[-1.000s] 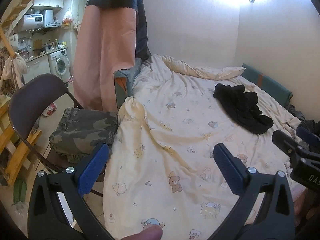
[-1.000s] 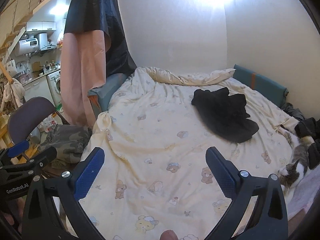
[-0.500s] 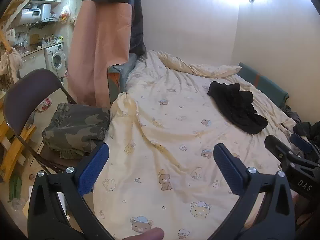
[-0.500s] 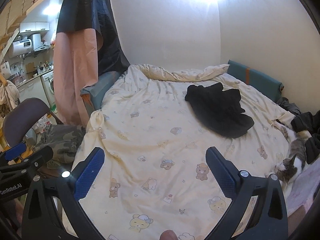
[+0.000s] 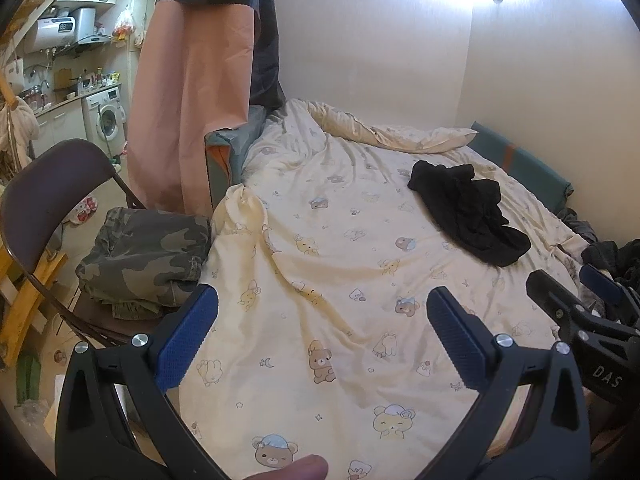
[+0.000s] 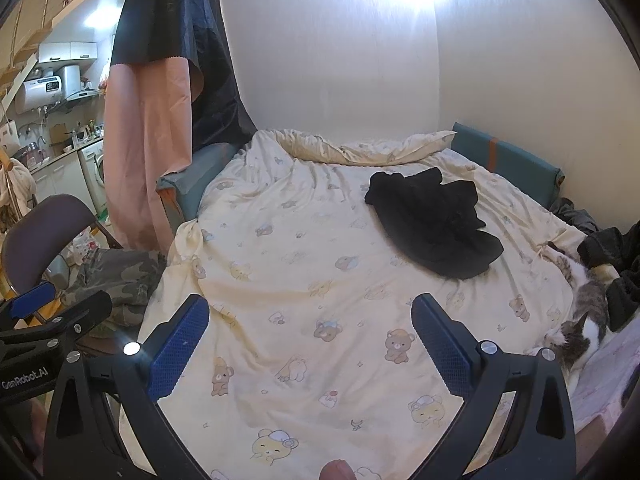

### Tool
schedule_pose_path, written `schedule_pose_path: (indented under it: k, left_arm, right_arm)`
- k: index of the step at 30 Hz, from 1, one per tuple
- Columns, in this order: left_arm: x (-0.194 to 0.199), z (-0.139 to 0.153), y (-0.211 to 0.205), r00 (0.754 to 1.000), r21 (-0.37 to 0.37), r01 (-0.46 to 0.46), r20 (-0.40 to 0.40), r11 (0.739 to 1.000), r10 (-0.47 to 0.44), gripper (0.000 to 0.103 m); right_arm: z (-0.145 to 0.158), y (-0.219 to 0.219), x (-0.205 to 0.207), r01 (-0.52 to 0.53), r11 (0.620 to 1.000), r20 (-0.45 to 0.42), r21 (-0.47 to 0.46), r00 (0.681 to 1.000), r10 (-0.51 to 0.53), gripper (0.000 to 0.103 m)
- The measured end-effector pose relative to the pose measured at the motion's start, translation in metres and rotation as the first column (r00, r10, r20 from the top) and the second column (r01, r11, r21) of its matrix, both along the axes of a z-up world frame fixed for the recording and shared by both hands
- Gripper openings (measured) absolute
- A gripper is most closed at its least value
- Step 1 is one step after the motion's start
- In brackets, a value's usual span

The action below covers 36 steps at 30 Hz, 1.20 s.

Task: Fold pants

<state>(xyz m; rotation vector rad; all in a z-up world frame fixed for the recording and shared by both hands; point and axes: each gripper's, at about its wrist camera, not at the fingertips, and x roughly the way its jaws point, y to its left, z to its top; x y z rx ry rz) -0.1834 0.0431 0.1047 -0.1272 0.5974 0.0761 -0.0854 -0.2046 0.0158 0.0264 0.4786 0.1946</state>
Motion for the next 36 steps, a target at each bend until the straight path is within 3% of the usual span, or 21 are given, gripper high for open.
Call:
schedule_pose_path:
  k: [36]
  left_arm:
    - [0.0004, 0.0061, -0.0051, 1.000, -0.004, 0.005, 0.012, 1.000, -0.005, 0.103]
  right_arm:
    - [0.0048, 0.0005, -0.0006, -0.014, 1.000, -0.004, 0.014, 1.000, 0.014, 0.103]
